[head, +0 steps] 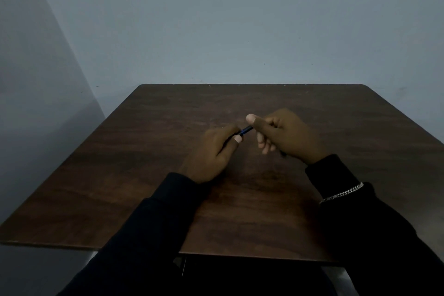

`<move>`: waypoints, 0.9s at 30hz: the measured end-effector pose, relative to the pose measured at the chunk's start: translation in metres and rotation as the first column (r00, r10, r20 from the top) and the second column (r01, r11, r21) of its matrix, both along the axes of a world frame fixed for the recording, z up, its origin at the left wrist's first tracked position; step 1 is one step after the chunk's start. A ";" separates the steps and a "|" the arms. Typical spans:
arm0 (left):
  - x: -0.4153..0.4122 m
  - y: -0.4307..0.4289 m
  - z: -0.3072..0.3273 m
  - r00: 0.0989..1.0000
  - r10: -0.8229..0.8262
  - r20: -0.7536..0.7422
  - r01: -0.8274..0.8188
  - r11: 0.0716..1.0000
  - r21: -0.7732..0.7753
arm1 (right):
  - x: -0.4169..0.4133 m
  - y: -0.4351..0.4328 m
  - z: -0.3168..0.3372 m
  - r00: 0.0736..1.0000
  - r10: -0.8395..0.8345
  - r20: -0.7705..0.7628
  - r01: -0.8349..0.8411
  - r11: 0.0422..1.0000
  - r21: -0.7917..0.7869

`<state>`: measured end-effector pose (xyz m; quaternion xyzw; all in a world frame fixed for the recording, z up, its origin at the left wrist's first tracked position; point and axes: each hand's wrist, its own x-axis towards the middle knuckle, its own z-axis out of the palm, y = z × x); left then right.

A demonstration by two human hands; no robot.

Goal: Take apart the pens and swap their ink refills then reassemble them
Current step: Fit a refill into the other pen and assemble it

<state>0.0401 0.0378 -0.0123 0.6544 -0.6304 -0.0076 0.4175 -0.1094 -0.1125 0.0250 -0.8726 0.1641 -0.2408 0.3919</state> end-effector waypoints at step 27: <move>-0.003 0.003 0.001 0.998 0.015 0.056 -0.016 1.000 0.016 | -0.001 0.004 0.004 1.000 -0.001 0.015 0.006 0.954 -0.301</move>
